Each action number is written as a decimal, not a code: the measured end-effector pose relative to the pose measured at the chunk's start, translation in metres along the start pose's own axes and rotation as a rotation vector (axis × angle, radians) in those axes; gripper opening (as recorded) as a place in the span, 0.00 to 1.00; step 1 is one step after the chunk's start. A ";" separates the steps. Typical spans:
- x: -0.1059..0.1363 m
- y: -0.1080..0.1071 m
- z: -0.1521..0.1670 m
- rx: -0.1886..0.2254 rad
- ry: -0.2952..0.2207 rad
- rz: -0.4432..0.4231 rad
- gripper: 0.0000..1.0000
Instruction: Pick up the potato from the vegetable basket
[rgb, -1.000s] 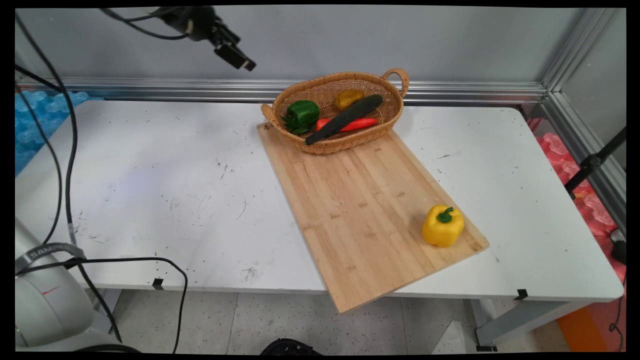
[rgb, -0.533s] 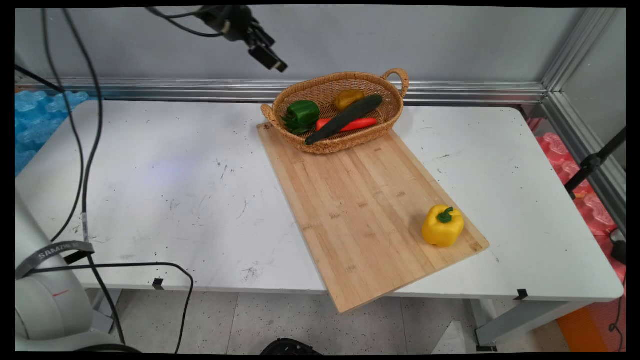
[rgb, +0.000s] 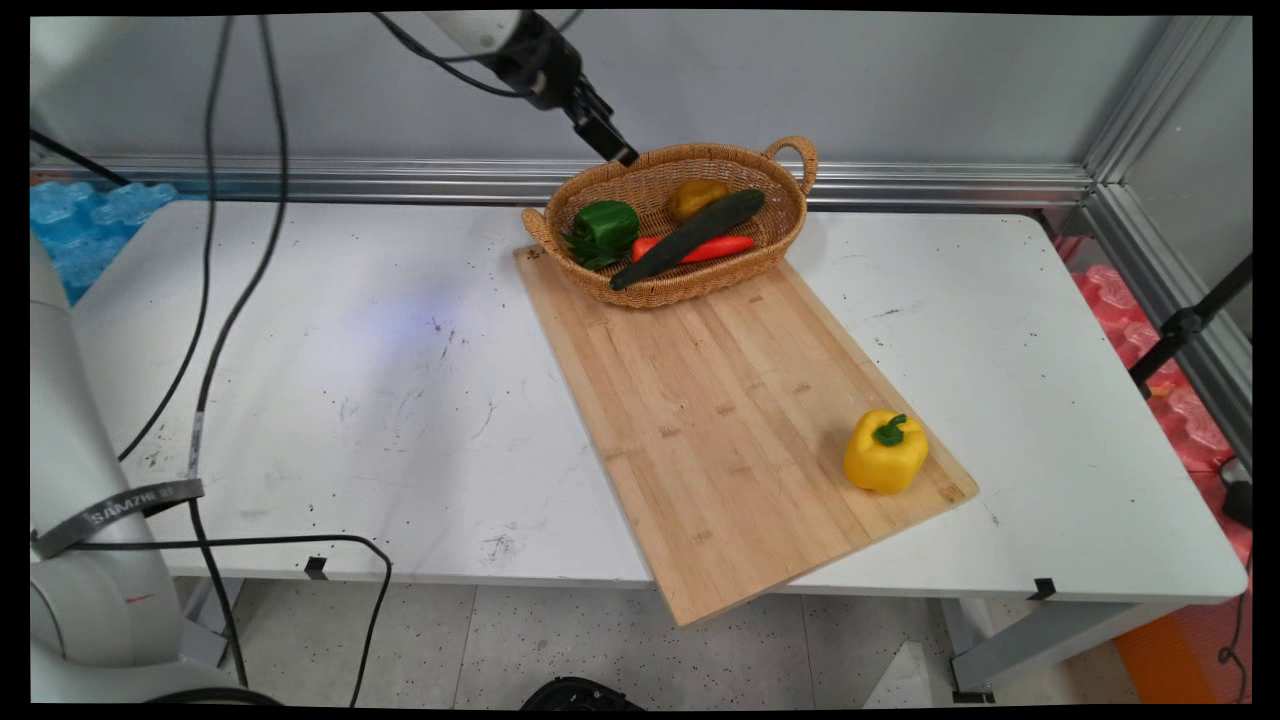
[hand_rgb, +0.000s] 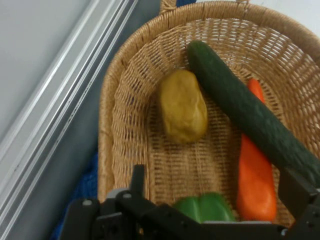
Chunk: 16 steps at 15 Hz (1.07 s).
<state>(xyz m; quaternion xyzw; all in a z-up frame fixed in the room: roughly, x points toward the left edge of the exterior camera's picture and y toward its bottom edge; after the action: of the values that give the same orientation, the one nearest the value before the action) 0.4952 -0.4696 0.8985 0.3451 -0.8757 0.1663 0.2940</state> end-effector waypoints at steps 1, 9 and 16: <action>0.003 -0.002 0.014 -0.003 -0.006 -0.001 1.00; 0.024 -0.011 0.105 -0.019 -0.046 -0.026 1.00; 0.033 -0.012 0.157 -0.038 -0.085 -0.025 1.00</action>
<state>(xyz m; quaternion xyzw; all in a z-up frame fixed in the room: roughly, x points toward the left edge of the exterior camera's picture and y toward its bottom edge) 0.4212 -0.5724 0.7994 0.3570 -0.8861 0.1313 0.2650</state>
